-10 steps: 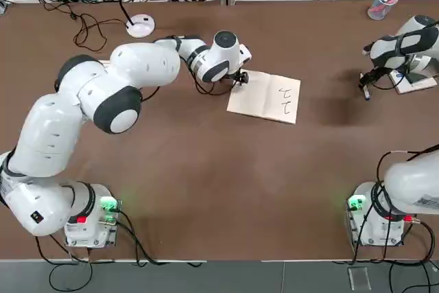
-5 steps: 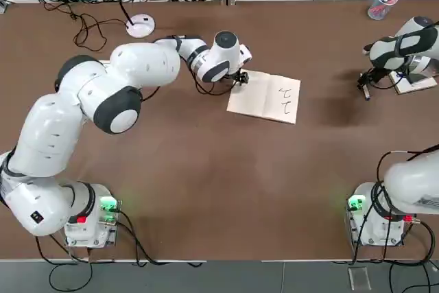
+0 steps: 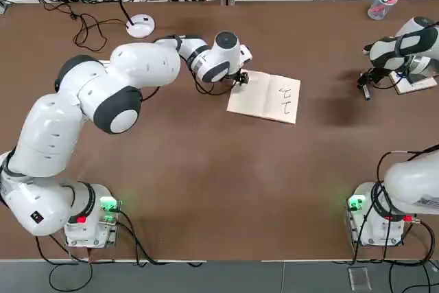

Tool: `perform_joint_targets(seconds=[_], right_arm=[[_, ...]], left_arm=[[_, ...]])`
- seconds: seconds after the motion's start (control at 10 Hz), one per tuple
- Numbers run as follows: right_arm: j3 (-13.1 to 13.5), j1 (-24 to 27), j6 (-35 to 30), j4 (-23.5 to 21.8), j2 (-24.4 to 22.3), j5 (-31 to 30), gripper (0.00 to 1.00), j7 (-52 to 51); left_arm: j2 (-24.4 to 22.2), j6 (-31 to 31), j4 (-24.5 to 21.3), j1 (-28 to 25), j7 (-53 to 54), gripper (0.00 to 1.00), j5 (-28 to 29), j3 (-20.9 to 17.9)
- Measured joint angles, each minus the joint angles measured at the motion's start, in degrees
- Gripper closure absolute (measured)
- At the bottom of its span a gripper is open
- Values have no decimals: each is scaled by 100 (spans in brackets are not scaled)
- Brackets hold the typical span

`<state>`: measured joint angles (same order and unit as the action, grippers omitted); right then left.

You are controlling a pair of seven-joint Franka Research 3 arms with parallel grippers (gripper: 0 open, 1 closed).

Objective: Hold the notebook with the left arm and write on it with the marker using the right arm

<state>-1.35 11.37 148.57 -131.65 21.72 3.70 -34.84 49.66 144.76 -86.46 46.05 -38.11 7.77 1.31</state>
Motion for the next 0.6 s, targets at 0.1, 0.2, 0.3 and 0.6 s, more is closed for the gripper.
perform_joint_targets(seconds=[0.1,0.2,0.3,0.6], right_arm=[[0,0,1,-1,0,0,5,4],[0,0,1,-4,0,0,5,9],[0,0,1,-7,0,0,5,12],[1,0,16,-19,8,0,6,32]], left_arm=[[0,0,0,0,0,1,0,0],[0,0,0,0,0,1,0,0],[0,0,0,0,0,1,0,0],[0,0,0,0,0,1,0,0]])
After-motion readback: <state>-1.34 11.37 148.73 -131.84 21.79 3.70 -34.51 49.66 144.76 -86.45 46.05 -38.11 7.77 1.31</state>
